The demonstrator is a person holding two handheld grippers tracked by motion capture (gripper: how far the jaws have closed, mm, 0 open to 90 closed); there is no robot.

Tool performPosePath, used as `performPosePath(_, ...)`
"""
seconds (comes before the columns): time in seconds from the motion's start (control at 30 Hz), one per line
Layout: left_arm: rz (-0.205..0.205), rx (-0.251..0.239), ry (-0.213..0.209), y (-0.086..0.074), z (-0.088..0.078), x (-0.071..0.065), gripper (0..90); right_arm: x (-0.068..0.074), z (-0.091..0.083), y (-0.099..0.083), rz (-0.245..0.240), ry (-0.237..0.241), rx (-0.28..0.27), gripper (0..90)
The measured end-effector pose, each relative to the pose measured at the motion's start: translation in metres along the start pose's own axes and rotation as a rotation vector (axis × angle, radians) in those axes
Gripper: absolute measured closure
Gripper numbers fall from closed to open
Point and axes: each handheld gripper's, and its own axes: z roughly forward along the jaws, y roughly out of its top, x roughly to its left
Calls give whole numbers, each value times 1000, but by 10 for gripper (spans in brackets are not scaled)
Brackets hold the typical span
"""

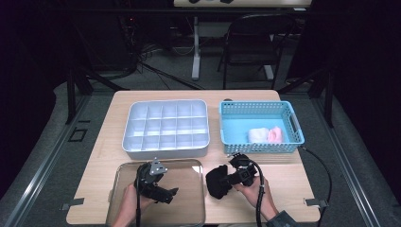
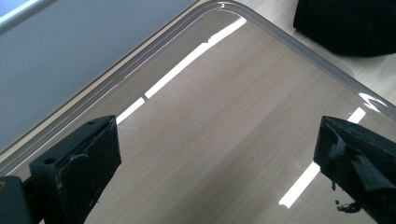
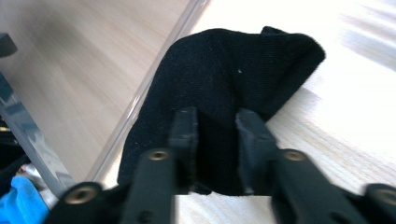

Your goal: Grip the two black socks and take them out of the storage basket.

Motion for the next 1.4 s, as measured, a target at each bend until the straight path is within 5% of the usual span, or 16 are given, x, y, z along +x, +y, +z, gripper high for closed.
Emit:
performPosePath(0.17,2,-2,-1,0,0,1,6,-3,-11,-3,17,-41,-49,819)
performPosePath(0.47,5,-1,-6,1,2,0,6,-1,-64,-6,-15,-177,-103,809)
performPosePath(0.57,8,4,-12,2,4,-2,6,11,-64,-1,-47,-186,-87,800)
performPosePath(0.77,15,10,-15,2,5,-4,8,35,-36,13,-129,-217,1,780)
performPosePath(1.0,12,9,-19,2,6,-4,10,49,-25,14,-157,-141,-12,671)
performPosePath(1.07,17,11,-16,2,6,-4,10,54,-21,14,-198,-128,-11,618)
performPosePath(1.23,20,11,-16,2,5,-5,12,60,-30,13,-229,-65,-122,532)
performPosePath(1.4,23,7,-16,2,4,-6,14,48,-44,9,-209,-89,-152,506)
